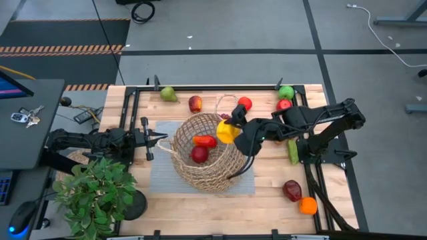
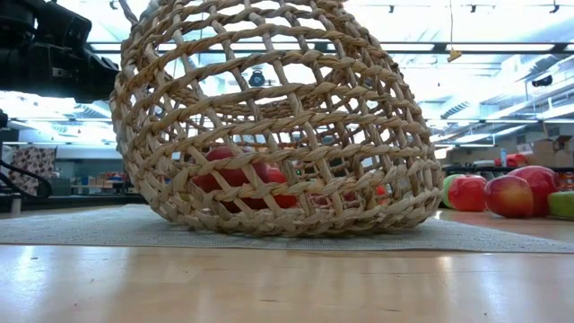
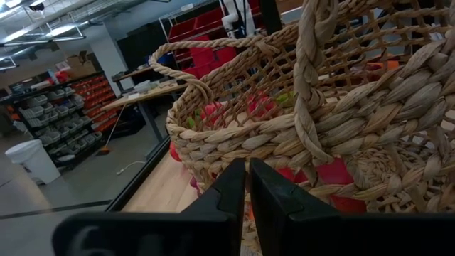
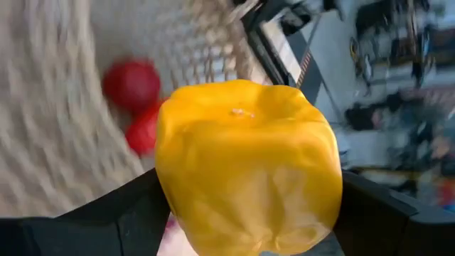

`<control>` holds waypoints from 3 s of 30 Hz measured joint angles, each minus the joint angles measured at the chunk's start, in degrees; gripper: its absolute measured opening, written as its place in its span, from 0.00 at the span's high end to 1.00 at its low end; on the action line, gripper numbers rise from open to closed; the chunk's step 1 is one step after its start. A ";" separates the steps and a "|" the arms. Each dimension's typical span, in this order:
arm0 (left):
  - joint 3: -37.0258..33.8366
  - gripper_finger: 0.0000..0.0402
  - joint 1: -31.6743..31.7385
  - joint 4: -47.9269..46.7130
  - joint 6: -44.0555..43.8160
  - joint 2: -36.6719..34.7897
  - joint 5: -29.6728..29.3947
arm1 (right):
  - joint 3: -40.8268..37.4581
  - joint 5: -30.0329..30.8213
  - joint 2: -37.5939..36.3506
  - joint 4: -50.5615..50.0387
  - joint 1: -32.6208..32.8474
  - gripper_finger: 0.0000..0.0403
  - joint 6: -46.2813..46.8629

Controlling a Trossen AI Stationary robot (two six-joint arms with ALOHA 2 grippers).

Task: Build produce basket
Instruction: Put the yellow bell pepper into the brown basket, then put the red apple into the brown basket

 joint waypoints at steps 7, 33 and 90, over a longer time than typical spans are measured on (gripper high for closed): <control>0.02 0.91 0.00 0.02 0.00 0.00 0.00 | 0.00 1.98 -0.04 12.82 -1.85 0.17 42.71; 0.01 0.92 0.00 0.01 0.00 -0.01 0.02 | 18.87 -16.73 24.17 8.09 -8.97 0.17 69.83; 0.00 0.91 0.01 0.04 0.00 0.00 0.00 | 38.49 -32.60 43.84 -15.98 -16.87 0.01 57.62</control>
